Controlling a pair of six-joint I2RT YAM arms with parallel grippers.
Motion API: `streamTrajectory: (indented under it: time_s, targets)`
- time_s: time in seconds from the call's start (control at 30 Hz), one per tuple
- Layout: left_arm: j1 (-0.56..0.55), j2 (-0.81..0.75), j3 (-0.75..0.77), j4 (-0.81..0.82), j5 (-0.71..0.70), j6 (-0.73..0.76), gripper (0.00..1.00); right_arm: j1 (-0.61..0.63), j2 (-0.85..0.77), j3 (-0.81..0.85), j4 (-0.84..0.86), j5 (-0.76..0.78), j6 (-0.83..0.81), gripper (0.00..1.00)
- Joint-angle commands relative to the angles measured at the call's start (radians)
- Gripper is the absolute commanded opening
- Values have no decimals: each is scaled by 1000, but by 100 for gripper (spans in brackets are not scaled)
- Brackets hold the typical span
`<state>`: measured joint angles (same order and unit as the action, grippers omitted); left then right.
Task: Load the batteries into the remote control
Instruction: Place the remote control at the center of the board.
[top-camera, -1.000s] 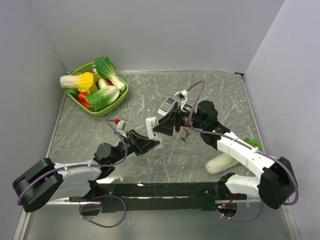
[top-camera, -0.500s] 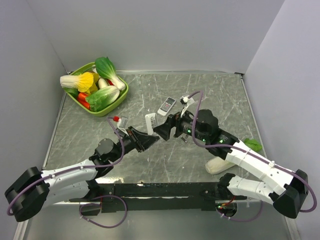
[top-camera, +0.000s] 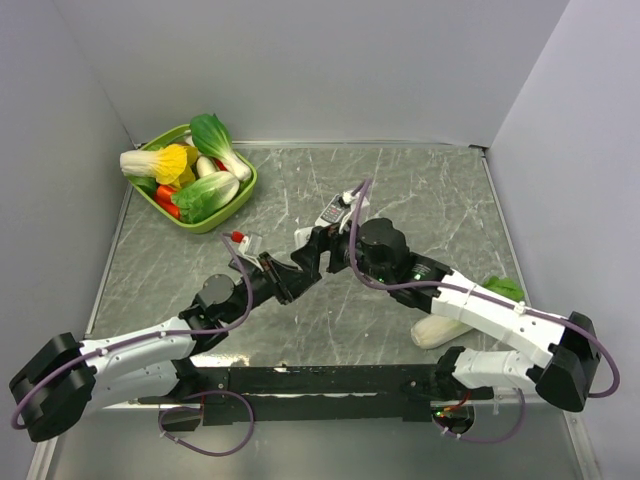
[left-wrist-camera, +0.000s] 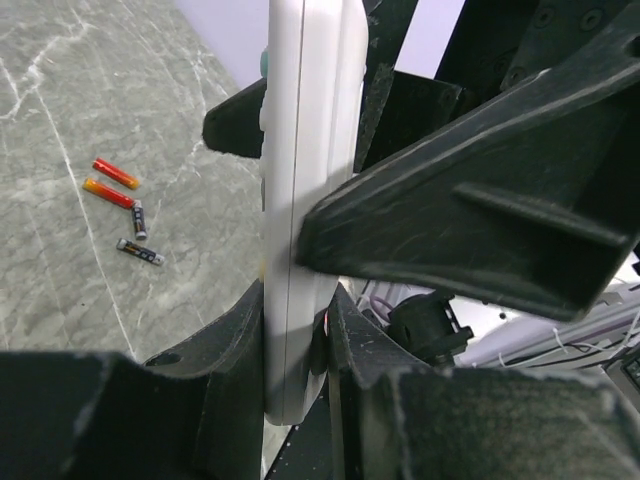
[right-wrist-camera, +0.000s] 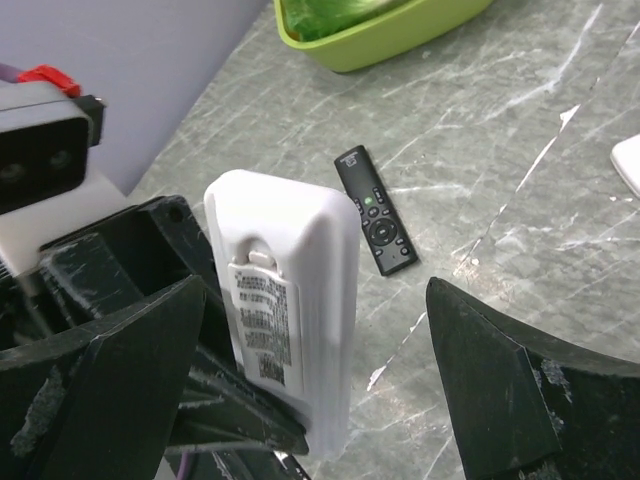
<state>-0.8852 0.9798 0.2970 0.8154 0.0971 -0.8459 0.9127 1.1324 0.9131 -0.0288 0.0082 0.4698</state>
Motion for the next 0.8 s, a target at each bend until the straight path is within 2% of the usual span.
streamTrajectory:
  time_s: [0.0,0.17,0.27,0.3,0.33,0.37,0.47,0.5,0.57,0.6,0.63,0.7,0.73,0.77]
  targets:
    - [-14,8,63,-7,-30,53,1,12,30,63,-5,50,1,95]
    - [-35,14,83,-42,-54,73,1,22,72,79,-2,38,4,82]
    - [-49,16,94,-68,-71,88,1,26,98,90,-10,33,3,66]
    - [-50,13,94,-71,-73,90,1,28,104,95,-13,36,1,54]
    - [-51,11,96,-76,-80,90,1,26,107,92,-14,39,1,47]
    - [-49,8,96,-90,-86,90,2,26,110,89,-14,44,1,34]
    - [-51,-12,94,-139,-126,82,8,26,110,95,-40,56,-11,11]
    - [-51,-19,94,-151,-137,79,11,26,109,101,-49,68,-23,7]
    - [-51,-29,94,-171,-163,77,22,25,101,105,-72,82,-37,0]
    - [-51,-35,96,-194,-169,79,27,17,98,113,-82,94,-48,0]
    - [-51,-38,97,-203,-177,79,39,14,95,113,-91,95,-51,0]
    - [-51,-44,102,-234,-200,73,52,-6,90,118,-118,95,-60,0]
    - [-49,-49,103,-248,-207,73,65,-18,83,119,-129,101,-65,0]
    - [-47,-53,105,-261,-215,73,72,-29,78,119,-143,108,-71,0]
